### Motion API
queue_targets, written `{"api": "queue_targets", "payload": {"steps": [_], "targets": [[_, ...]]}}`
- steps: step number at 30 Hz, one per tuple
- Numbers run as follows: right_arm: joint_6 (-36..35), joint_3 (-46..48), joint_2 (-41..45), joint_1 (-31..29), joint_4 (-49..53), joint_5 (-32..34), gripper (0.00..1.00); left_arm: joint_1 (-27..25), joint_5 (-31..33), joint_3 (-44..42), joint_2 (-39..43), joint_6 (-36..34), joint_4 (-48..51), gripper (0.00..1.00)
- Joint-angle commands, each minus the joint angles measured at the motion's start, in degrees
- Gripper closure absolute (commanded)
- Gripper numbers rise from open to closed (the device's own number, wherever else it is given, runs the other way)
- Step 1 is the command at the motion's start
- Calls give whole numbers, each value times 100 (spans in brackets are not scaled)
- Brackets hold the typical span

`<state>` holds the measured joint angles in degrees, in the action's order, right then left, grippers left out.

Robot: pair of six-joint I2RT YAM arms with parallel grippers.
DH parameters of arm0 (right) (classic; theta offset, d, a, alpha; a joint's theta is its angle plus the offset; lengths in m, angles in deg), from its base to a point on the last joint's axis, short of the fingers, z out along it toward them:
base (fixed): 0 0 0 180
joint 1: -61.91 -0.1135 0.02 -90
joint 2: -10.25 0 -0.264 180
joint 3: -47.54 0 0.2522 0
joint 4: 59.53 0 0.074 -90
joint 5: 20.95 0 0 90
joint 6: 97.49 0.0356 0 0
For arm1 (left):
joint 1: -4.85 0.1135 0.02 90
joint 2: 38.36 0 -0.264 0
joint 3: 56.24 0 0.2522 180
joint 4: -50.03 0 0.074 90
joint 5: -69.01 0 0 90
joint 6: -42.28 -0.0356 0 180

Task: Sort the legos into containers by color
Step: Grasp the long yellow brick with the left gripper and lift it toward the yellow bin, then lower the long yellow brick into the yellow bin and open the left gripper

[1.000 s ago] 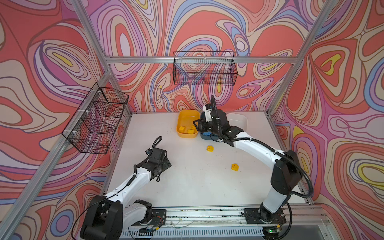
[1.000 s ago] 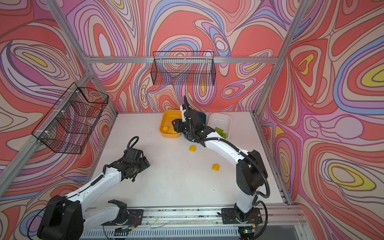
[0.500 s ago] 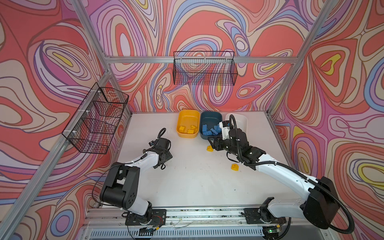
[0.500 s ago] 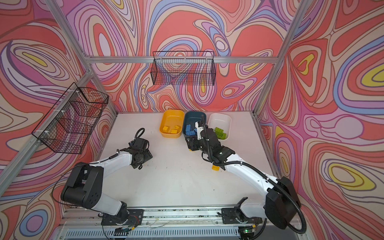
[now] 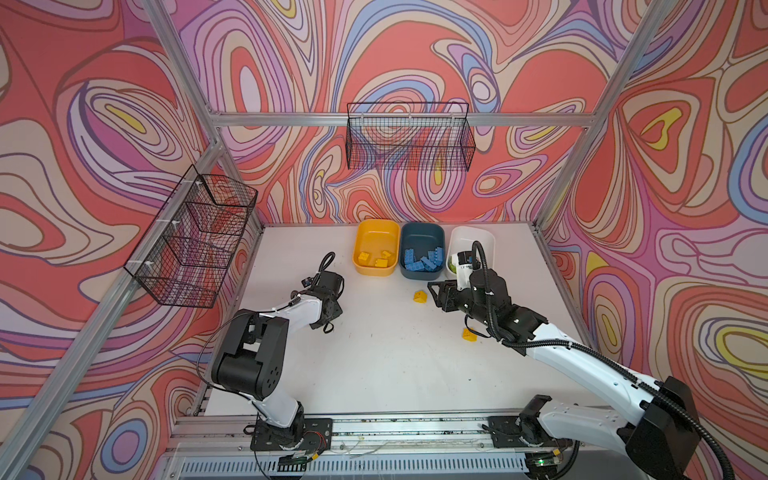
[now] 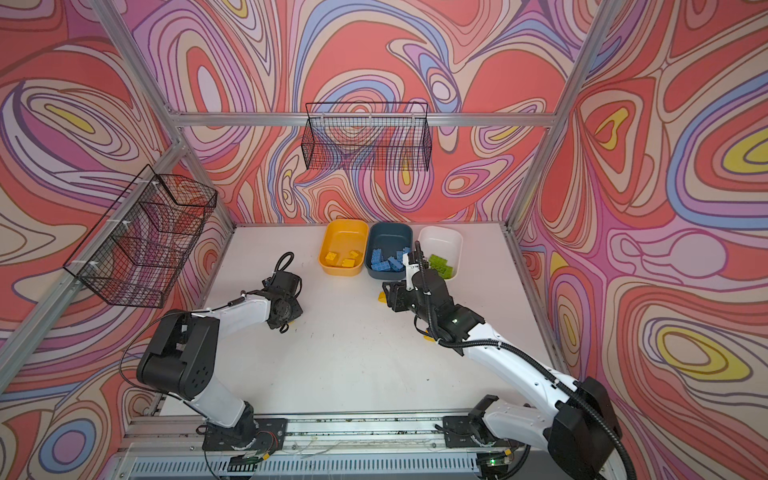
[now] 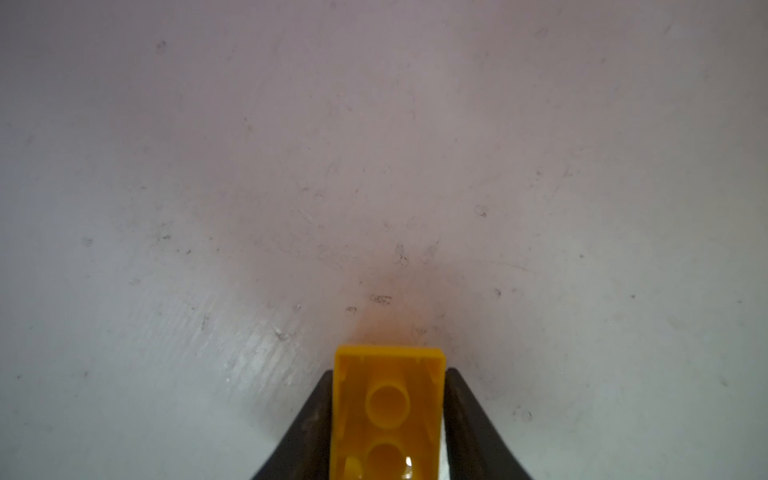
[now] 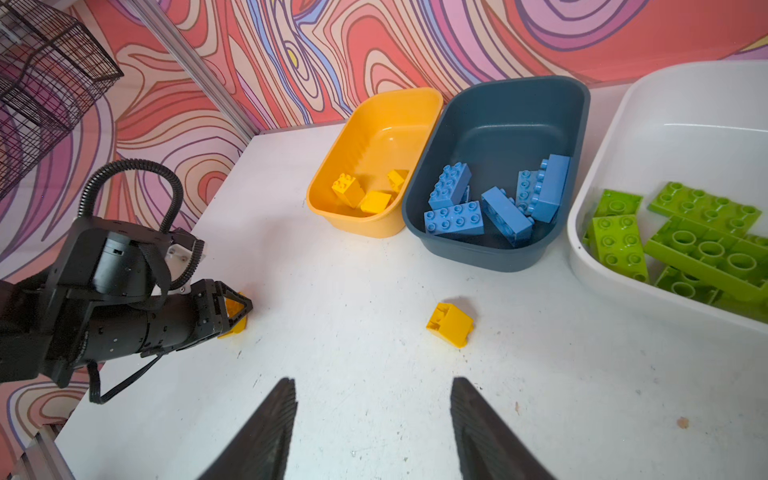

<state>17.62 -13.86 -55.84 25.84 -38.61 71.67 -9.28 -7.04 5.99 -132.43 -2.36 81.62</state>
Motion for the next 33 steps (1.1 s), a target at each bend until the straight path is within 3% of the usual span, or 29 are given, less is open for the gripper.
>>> {"api": "queue_targets", "payload": {"steps": [1, 11, 23, 33], "targets": [[13, 137, 214, 4, 73, 124, 38, 44, -182, 227, 16, -134, -17, 68], [117, 492, 193, 6, 481, 538, 38, 33, -947, 1569, 66, -585, 286, 71], [1037, 676, 134, 8, 2192, 1769, 34, -254, -1671, 4576, -1844, -982, 904, 70], [1706, 1069, 349, 4, 2741, 1638, 31, -509, -1907, 6452, -3501, -923, 1294, 69]]}}
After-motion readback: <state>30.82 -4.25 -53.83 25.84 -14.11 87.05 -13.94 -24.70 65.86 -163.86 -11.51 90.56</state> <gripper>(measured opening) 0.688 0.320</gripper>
